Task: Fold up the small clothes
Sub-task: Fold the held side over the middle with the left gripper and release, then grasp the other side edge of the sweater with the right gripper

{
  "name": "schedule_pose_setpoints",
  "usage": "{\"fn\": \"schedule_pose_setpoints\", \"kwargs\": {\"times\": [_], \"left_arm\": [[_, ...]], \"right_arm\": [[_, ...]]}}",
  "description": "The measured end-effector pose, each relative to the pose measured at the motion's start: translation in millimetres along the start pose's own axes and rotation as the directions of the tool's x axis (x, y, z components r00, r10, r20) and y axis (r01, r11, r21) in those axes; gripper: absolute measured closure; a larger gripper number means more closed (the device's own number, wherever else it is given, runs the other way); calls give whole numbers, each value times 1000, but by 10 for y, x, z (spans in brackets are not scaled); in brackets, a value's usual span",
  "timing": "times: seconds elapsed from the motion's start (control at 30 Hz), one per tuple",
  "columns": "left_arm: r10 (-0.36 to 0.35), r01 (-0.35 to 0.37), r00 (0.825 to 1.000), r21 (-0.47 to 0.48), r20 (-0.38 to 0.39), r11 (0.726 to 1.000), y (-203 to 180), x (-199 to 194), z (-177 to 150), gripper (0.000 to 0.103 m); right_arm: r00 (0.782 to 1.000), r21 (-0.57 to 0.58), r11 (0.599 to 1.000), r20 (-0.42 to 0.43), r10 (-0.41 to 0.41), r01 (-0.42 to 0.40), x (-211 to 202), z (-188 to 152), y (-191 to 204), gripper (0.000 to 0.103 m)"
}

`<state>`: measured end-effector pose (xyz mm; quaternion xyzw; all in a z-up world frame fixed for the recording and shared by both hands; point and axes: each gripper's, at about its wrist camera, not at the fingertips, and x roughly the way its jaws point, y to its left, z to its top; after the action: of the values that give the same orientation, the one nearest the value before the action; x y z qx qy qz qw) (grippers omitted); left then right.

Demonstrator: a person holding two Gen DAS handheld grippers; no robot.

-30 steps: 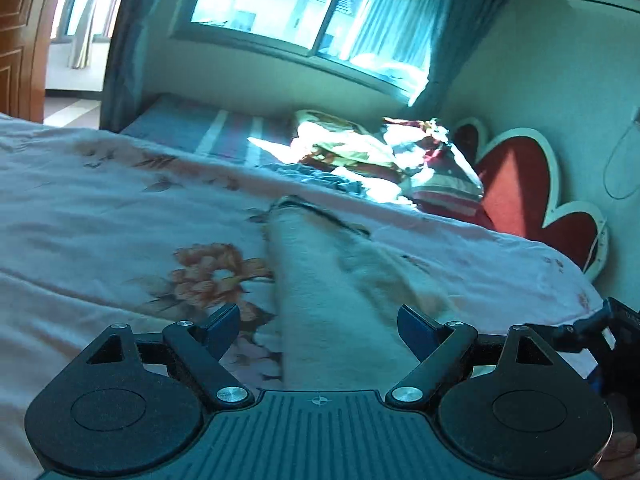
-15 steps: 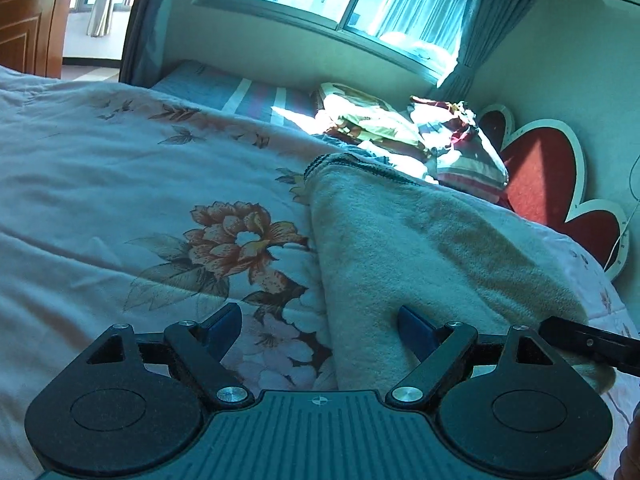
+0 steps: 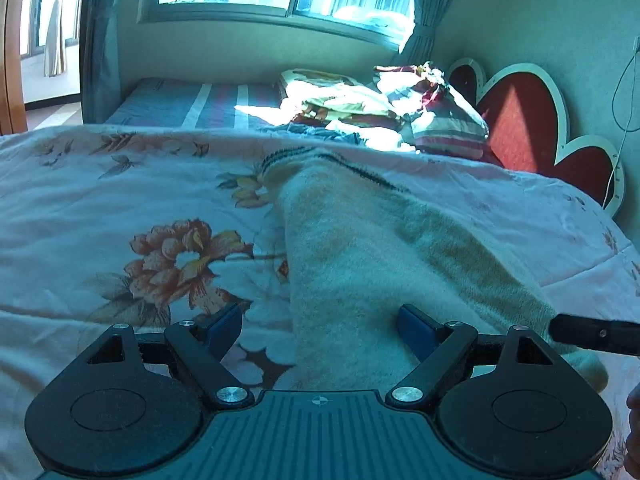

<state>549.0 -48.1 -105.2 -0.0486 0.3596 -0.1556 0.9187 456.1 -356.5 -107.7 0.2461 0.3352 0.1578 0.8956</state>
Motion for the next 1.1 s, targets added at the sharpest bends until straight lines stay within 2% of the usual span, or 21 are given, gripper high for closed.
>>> {"fn": "schedule_pose_setpoints", "kwargs": {"times": [0.03,0.07,0.13,0.2,0.27,0.3,0.33,0.37,0.47,0.57,0.73,0.8,0.83,0.87,0.9,0.93,1.0,1.07,1.1], "left_arm": [[-2,2,1000,-2,7,1000,26,5,40,18],[6,-6,1000,-7,3,1000,58,41,97,18],[14,-14,1000,-6,-9,1000,98,120,161,18],[15,-15,999,-12,-36,1000,147,237,203,18],[2,-4,999,-31,-53,1000,192,330,221,18],[2,-5,998,-34,-63,999,204,370,221,18],[3,-5,998,-33,-69,999,210,404,217,18],[6,-9,997,-32,-71,999,212,428,217,18],[-5,4,997,-16,-73,1000,173,480,220,18],[13,-10,996,34,-92,999,73,572,196,18],[55,-47,996,117,-66,992,-92,618,146,18],[69,-59,996,137,-64,989,-116,552,197,18],[80,-72,996,158,-43,985,-143,463,218,18],[71,-68,997,182,-7,981,-175,324,218,18],[37,-42,999,192,30,980,-187,165,202,18],[4,-14,998,183,56,983,-194,21,163,18],[-35,20,996,178,81,984,-220,-199,46,18],[-37,17,994,181,106,983,-265,-396,-112,18],[-60,40,992,171,114,984,-276,-475,-191,18]], "right_arm": [[999,20,1000,30,11,-12,-26,65,-45,34],[1000,60,998,27,15,-16,15,146,-113,42],[1000,151,988,-2,31,-30,204,311,-275,49],[999,187,982,-24,24,-19,396,424,-384,51],[999,217,976,-41,34,-24,564,485,-446,59],[999,208,978,-38,26,-18,606,500,-447,65],[999,175,985,-33,1,5,636,511,-423,83],[999,127,991,-24,-31,34,636,511,-388,90],[996,-9,997,39,-78,78,523,451,-285,93],[989,-108,983,51,-142,147,514,376,-248,93],[987,-81,983,22,-162,163,580,300,-358,92],[985,-85,982,0,-171,170,548,339,-305,83],[982,-88,978,-1,-190,189,483,380,-249,70],[979,-96,974,26,-203,205,374,402,-184,62],[980,-106,975,64,-191,197,238,393,-121,62],[984,-126,978,93,-153,164,82,363,-38,66],[989,-200,970,86,-120,135,-84,248,162,78],[990,-296,946,87,-112,133,-188,64,362,95],[992,-346,931,79,-99,120,-229,-35,464,97]]}}
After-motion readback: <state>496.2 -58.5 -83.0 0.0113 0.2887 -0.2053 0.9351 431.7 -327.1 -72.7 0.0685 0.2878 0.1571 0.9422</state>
